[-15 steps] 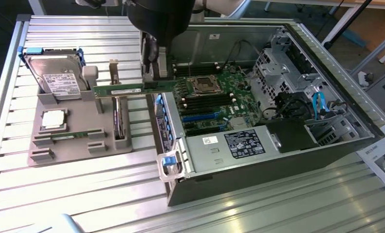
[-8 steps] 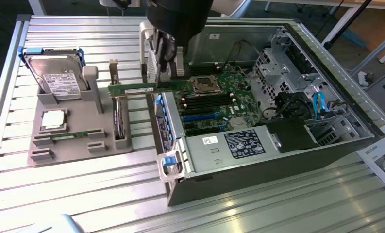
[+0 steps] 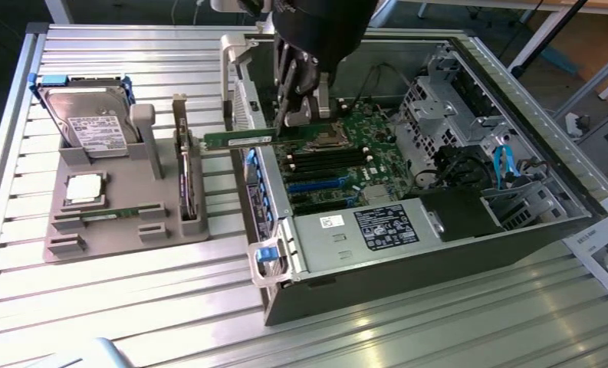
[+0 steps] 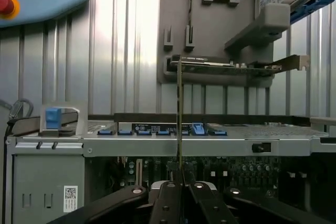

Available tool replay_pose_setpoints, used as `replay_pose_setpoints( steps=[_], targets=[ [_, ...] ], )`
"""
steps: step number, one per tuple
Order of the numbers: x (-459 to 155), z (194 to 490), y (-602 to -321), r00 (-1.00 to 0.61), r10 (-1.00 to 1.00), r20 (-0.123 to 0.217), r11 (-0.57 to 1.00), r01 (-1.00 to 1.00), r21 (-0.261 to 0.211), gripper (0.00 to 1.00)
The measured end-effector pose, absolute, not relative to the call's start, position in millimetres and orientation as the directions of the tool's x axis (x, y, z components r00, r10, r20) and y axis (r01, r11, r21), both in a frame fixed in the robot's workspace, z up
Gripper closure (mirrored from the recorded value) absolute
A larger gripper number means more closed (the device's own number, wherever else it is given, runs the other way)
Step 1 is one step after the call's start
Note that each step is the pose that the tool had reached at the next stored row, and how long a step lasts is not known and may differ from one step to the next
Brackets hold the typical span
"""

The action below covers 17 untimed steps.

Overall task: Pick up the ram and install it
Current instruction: 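Pick up the ram and move it above insertion slot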

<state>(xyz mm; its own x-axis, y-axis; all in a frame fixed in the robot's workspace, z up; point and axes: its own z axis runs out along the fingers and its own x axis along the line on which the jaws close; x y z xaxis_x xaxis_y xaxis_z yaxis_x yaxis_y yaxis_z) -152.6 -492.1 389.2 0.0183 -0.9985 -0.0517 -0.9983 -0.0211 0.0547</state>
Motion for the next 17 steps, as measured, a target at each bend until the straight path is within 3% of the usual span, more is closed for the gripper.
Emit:
replay_pose_setpoints(
  steps=[17],
  targets=[
    [-87.1, 389.2, -492.7, 0.035, -0.998, -0.052, -0.037, -0.998, 0.055, 0.88]
  ],
)
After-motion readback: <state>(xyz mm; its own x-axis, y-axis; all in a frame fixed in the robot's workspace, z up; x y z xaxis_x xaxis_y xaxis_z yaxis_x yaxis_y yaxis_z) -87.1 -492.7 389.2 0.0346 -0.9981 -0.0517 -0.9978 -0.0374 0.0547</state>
